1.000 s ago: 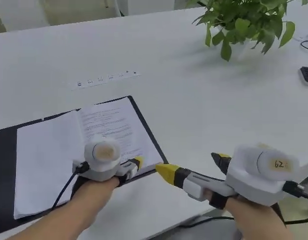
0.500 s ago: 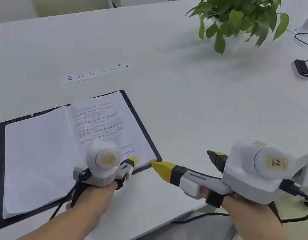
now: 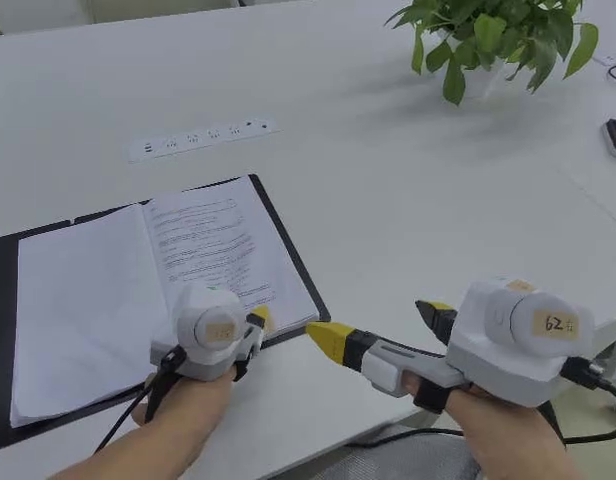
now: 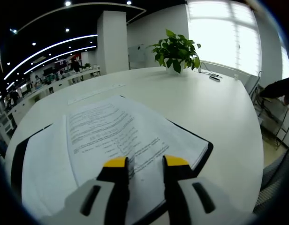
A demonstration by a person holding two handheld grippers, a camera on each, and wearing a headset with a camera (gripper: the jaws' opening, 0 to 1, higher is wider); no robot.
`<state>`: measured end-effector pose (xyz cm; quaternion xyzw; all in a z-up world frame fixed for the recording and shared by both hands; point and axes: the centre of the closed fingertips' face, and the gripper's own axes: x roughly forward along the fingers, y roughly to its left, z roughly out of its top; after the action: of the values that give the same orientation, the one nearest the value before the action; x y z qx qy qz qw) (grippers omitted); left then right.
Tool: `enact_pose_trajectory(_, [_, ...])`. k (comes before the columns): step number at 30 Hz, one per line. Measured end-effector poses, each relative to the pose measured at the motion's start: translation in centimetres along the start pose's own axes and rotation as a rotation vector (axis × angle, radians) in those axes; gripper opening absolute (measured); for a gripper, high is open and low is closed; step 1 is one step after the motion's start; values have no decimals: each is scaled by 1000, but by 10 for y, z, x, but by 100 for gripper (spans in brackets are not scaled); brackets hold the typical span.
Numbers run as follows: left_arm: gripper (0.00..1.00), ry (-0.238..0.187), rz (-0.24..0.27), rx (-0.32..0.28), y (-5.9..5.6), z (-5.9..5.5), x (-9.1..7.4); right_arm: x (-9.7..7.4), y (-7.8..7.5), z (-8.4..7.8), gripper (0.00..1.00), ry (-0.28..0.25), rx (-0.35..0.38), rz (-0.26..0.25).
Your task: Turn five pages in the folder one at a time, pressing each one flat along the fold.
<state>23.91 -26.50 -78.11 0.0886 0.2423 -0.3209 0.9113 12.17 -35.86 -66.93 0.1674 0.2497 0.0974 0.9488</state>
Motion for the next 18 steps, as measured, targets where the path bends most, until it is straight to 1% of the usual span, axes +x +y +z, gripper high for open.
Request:
enact_pose_trajectory(1, [24, -1, 1, -2, 0, 0, 0, 2, 0, 0, 93, 2, 2, 5])
enact_pose_trajectory(2, [18, -4, 23, -6, 5, 1, 0, 3, 0, 0, 92, 4, 1, 7])
enact_pose_trajectory(3, [13, -2, 67, -9, 15, 1, 0, 4, -1, 0, 92, 8, 0, 9])
enact_pose_trajectory(4, [3, 5, 89, -15, 22, 0, 1, 7, 0, 1, 92, 11, -3, 15])
enact_pose_trajectory(5, [3, 5, 61, -14, 19, 0, 1, 8, 0, 1, 91, 14, -4, 20])
enact_pose_trajectory(6, [2, 8, 49, 37, 16, 0, 1, 10, 0, 1, 91, 18, -4, 25])
enact_pose_trajectory(7, [2, 8, 49, 32, 16, 0, 1, 13, 0, 2, 91, 19, -3, 31])
enact_pose_trajectory(9, [2, 10, 52, -7, 18, 0, 1, 18, 1, 1, 90, 34, -11, 46])
enact_pose_trajectory(10, [1, 12, 57, -1, 17, -1, 1, 20, 1, 2, 90, 38, -19, 50])
enact_pose_trajectory(11, [0, 13, 69, -6, 19, 0, 1, 22, 1, 3, 89, 42, -25, 57])
enact_pose_trajectory(12, [0, 15, 57, -45, 18, -1, 1, 26, 2, 5, 88, 41, -27, 71])
enact_pose_trajectory(13, [0, 15, 70, -43, 20, 0, 1, 28, 3, 7, 86, 41, -27, 84])
enact_pose_trajectory(14, [0, 13, 70, -38, 20, 0, 0, 33, 3, 8, 83, 47, -24, 94])
enact_pose_trajectory(15, [0, 10, 69, -50, 20, 0, 0, 37, 4, 8, 81, 51, -24, 106])
enact_pose_trajectory(16, [0, 8, 69, -60, 20, 0, 0, 44, 6, 10, 79, 51, -26, 129])
enact_pose_trajectory(18, [0, 9, 70, -55, 20, 0, 0, 53, 10, 12, 73, 56, -32, 159])
